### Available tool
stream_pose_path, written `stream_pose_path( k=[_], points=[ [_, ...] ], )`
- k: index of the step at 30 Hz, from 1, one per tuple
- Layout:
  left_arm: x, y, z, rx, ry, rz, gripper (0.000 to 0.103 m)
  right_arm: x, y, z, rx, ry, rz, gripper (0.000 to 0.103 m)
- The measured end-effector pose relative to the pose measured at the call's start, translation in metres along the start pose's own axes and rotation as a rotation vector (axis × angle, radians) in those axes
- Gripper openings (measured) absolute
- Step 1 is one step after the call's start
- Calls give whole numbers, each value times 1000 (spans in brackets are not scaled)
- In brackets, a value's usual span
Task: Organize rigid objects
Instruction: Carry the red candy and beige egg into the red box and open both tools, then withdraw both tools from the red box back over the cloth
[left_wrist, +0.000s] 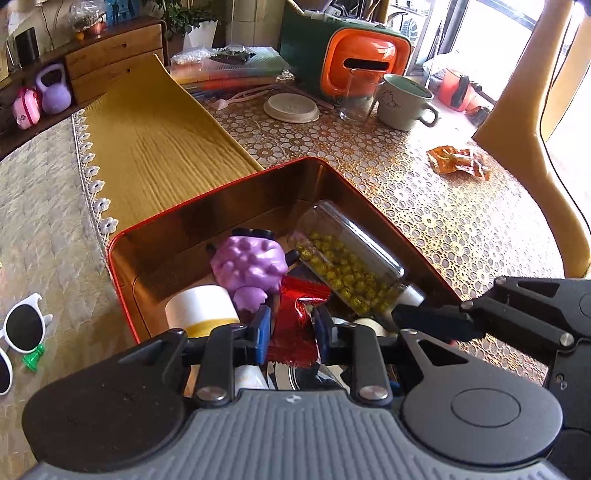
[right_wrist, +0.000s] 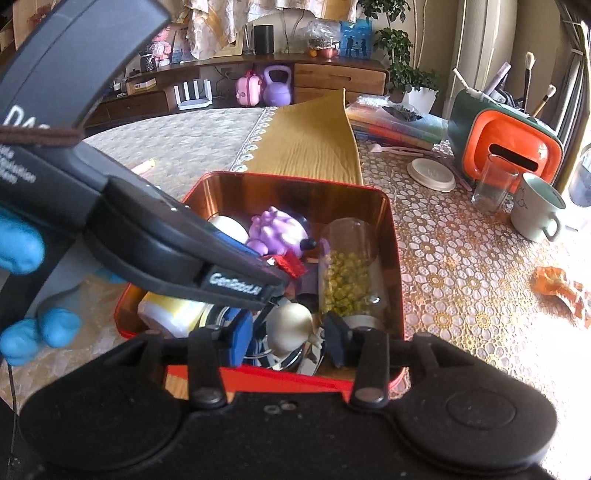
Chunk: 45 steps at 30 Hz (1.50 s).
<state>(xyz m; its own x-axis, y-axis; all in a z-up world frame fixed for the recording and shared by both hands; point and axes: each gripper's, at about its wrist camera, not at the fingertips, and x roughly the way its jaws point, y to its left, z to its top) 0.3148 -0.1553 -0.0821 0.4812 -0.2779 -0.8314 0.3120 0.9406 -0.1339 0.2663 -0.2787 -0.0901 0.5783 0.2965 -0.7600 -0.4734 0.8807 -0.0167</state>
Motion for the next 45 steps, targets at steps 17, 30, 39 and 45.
stream_pose_path(
  k=[17, 30, 39, 45],
  points=[
    [-71, 11, -26, 35, -123, 6, 69, -44, 10, 1, -2, -58, -2, 69],
    [-143, 60, -65, -14, -217, 82, 70, -74, 49, 13, -37, -109, 70, 88],
    [-169, 104, -91, -84, -262, 171, 84, -66, 86, 26, -52, -122, 127, 100],
    [-173, 144, -104, -137, -251, 217, 84, -53, 113, 34, -81, -114, 152, 100]
  ],
)
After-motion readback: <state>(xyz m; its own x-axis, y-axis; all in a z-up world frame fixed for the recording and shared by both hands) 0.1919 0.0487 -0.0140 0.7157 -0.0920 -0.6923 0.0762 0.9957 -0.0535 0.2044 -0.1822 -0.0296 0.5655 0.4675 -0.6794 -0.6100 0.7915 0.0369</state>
